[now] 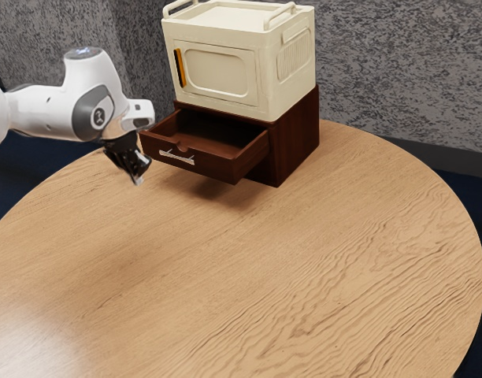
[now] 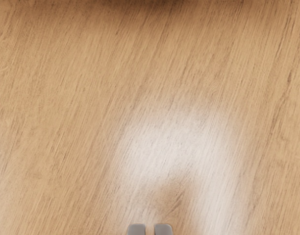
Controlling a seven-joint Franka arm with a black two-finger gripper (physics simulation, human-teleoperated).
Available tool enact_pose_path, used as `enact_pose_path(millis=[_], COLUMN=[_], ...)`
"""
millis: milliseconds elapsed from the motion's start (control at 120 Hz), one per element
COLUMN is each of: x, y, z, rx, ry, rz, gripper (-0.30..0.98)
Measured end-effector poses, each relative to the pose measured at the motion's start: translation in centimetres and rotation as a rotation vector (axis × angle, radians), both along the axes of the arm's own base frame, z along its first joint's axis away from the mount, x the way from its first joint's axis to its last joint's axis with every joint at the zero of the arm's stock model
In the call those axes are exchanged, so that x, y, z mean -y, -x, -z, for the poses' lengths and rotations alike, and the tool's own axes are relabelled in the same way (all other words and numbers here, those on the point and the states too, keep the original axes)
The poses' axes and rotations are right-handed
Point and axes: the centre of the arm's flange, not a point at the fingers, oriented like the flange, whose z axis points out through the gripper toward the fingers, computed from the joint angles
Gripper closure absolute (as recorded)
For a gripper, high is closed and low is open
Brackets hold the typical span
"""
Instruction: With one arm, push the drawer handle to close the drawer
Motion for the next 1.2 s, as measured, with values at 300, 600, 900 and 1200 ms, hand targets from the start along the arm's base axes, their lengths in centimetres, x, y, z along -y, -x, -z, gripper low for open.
enact_pose_path(millis=[300,600,900,1200], x=[0.2,-0.6,-1.0,-0.8], y=[-3.5,-5.4,-7.3,-9.4], z=[1.1,1.4,1.5,2.6], rx=[0.001,0.016,0.046,0.063], ry=[-0.011,-0.015,0.012,0.001], rz=[0.012,0.014,0.033,0.056], gripper=[0.78,0.79,0.79,0.79])
